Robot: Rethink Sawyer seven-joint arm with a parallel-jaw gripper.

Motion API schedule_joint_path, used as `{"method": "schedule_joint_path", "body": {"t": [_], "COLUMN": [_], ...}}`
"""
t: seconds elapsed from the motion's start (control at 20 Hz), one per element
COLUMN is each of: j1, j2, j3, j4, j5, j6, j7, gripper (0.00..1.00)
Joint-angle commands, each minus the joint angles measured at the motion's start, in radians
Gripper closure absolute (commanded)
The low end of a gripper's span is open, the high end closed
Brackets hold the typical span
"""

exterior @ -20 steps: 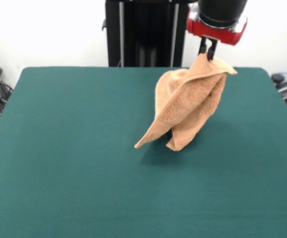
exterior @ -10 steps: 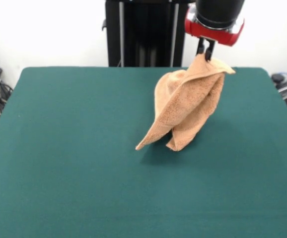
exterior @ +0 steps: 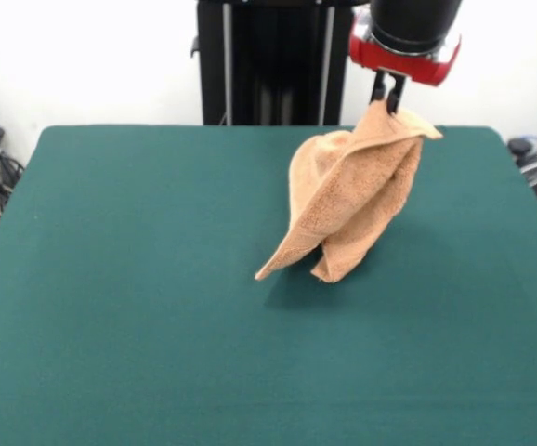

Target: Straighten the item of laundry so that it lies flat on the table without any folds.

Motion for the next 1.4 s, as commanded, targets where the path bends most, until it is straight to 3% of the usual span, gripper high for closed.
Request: {"method": "schedule_joint_path", "body": {"t": [0.05, 0.5, 1.4], "j1": [0.007, 0.004, 0.011], "j2": [-0.009, 0.002, -0.012], "j3": [0.057, 0.044, 0.054], "j4": [0.066, -0.003, 0.038], "j5": [-0.027, -0.040, -0.034], "j6": [-0.053, 0.019, -0.035], "j7": [0.216, 0.231, 0.210], "gripper": [1.00, 1.00, 1.00]}}
